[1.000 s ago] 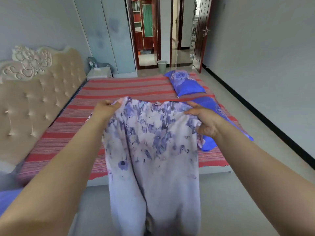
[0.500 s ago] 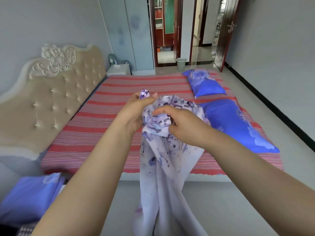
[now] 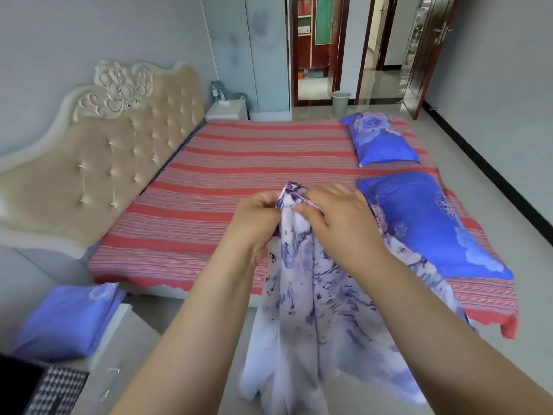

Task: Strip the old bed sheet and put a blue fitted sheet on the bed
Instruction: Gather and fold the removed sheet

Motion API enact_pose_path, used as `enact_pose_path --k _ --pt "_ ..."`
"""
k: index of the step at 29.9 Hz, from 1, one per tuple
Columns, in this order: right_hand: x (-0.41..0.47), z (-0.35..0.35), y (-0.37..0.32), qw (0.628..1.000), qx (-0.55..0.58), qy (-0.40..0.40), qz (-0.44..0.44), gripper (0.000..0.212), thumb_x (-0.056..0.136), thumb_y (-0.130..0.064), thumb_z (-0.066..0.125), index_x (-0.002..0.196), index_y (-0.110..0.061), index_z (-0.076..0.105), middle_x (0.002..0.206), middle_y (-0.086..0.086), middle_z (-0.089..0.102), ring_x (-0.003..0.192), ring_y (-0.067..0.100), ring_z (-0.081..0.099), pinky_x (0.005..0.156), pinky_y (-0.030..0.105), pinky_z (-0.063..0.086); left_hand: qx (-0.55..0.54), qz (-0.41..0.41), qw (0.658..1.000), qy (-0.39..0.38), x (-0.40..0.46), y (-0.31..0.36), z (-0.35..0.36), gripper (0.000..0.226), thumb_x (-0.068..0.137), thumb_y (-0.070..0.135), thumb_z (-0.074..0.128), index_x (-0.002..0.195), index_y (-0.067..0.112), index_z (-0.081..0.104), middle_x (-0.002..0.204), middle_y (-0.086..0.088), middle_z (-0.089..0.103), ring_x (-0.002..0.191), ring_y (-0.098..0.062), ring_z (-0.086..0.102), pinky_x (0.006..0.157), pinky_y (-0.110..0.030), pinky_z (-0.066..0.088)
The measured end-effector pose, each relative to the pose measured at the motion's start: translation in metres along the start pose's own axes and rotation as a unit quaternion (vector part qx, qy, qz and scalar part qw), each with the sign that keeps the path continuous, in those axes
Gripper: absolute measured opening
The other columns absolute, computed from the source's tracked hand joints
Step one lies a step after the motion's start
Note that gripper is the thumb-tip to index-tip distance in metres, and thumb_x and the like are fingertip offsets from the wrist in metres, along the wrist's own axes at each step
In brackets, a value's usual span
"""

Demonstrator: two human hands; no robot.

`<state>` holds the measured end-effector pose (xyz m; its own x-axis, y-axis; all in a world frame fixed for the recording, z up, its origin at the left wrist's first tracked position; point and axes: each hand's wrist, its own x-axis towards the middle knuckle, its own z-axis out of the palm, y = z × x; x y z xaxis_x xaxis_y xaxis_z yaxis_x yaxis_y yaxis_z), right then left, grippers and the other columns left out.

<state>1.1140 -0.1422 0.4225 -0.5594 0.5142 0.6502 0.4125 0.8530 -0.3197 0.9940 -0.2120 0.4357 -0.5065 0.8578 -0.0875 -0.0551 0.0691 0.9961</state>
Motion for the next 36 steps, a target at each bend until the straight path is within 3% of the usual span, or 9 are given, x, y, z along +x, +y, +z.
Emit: enact_pose_path --k 3,9,13,18,22,27,30,34,36 --pt "-0.003 -0.005 0.004 0.998 0.033 0.009 0.049 0.035 0.088 -0.048 0.054 0.090 -0.015 0.064 0.057 0.000 0.053 0.057 0.028 0.055 0.058 0.026 0.030 -0.037 -0.019 0.999 0.000 0.001 -0.004 0.010 0.029 0.084 -0.015 0.048 0.089 0.001 0.072 0.076 -0.016 0.072 0.064 -0.025 0.066 0.059 -0.027 0.055" --pt "-0.003 -0.010 0.018 0.992 0.049 -0.042 0.109 0.029 0.089 -0.050 0.054 0.091 -0.022 0.046 0.070 0.003 0.064 0.070 0.029 0.059 0.062 0.031 0.032 -0.102 -0.063 0.993 -0.015 0.001 -0.012 0.020 0.021 0.088 -0.005 0.052 0.102 -0.005 0.067 0.087 -0.020 0.067 0.069 -0.024 0.059 0.061 -0.028 0.050" --pt "0.003 -0.014 0.025 0.988 0.057 -0.045 0.139 0.032 0.089 -0.052 0.054 0.087 -0.024 0.040 0.066 -0.001 0.058 0.066 0.026 0.057 0.057 0.033 0.036 -0.124 -0.039 0.990 -0.058 0.001 -0.011 0.027 0.055 0.088 0.040 0.056 0.114 -0.009 0.061 0.109 -0.029 0.062 0.096 -0.031 0.059 0.088 -0.038 0.047" --pt "0.009 -0.023 0.029 0.986 0.071 -0.041 0.145 0.022 0.093 -0.041 0.052 0.099 -0.020 0.046 0.076 0.002 0.064 0.071 0.028 0.058 0.061 0.035 0.044 -0.066 0.047 0.996 0.025 0.007 -0.001 0.047 0.020 0.092 0.014 0.059 0.095 -0.003 0.069 0.089 -0.020 0.069 0.078 -0.027 0.066 0.072 -0.033 0.054" --pt "0.010 -0.035 0.039 0.969 0.024 -0.192 0.155 0.038 0.090 -0.050 0.052 0.100 -0.015 0.041 0.076 0.000 0.053 0.072 0.027 0.054 0.061 0.034 0.041 -0.095 0.058 0.988 0.112 0.033 0.019 0.050 0.024 0.094 0.014 0.057 0.072 0.004 0.061 0.069 -0.014 0.066 0.063 -0.024 0.060 0.063 -0.031 0.051" --pt "-0.037 -0.006 0.053 0.874 0.059 -0.458 0.152 0.071 0.073 -0.076 0.053 0.120 -0.022 0.053 0.116 0.000 0.061 0.103 0.022 0.059 0.089 0.036 0.050 -0.109 0.148 0.969 0.166 0.072 0.067 0.045 0.022 0.093 0.018 0.056 0.071 0.013 0.053 0.065 -0.007 0.055 0.063 -0.019 0.049 0.064 -0.026 0.043" --pt "-0.064 0.009 0.058 0.857 -0.029 -0.505 0.094 0.072 0.074 -0.074 0.055 0.122 -0.020 0.053 0.124 0.003 0.057 0.117 0.025 0.051 0.099 0.039 0.040 -0.118 0.184 0.959 0.178 0.092 0.091 0.039 0.030 0.089 0.021 0.058 0.063 0.021 0.043 0.074 -0.007 0.043 0.072 -0.022 0.038 0.068 -0.031 0.032" --pt "-0.094 0.027 0.079 0.823 -0.128 -0.547 0.082 0.072 0.072 -0.079 0.049 0.101 -0.014 0.060 0.121 0.008 0.059 0.122 0.026 0.046 0.114 0.057 0.002 -0.139 0.182 0.951 0.207 0.111 0.100 0.027 0.035 0.089 0.019 0.059 0.060 0.023 0.040 0.067 -0.005 0.040 0.068 -0.020 0.036 0.066 -0.031 0.032" --pt "-0.116 0.037 0.100 0.798 -0.155 -0.566 0.135 0.082 0.073 -0.077 0.050 0.125 -0.013 0.051 0.134 0.006 0.053 0.130 0.025 0.042 0.109 0.064 -0.006 -0.156 0.174 0.949 0.214 0.114 0.099 0.019 0.031 0.091 0.017 0.058 0.063 0.021 0.044 0.069 -0.005 0.044 0.069 -0.018 0.040 0.067 -0.029 0.036"
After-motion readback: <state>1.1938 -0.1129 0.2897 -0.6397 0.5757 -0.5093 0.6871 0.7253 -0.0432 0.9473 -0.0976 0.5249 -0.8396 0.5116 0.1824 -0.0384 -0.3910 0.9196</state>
